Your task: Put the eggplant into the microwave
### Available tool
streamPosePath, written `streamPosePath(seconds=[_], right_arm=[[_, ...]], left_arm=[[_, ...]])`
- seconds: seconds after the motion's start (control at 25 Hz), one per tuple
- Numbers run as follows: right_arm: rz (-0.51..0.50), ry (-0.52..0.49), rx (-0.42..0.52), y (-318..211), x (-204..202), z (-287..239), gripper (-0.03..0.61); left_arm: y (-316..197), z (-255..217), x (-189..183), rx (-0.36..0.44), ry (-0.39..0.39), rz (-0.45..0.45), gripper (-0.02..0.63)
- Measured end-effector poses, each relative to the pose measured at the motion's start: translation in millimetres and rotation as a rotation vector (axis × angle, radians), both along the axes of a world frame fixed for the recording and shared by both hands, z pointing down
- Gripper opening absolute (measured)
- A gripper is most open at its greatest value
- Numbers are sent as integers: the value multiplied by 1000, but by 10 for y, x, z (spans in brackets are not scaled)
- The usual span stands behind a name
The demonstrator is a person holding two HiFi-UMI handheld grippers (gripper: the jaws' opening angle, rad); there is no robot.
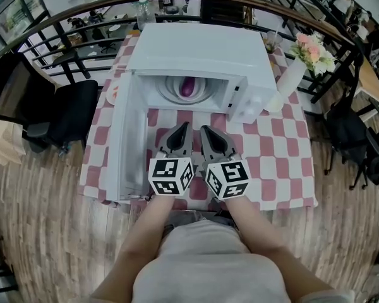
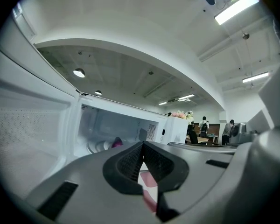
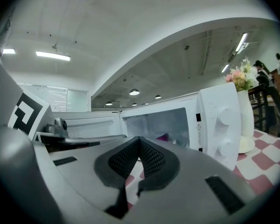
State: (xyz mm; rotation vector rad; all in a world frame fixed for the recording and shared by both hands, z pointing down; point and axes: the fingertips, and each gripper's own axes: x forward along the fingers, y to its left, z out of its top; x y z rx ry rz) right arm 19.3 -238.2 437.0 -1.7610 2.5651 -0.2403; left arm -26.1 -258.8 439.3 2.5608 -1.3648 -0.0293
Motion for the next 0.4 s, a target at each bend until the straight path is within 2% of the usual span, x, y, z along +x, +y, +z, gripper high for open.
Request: streamPosePath(seconds=[0.4], right_arm=[[-1,34,35,116,-36,-63,23]], left_arm=[[89,-42,61,30,-31,25,5]])
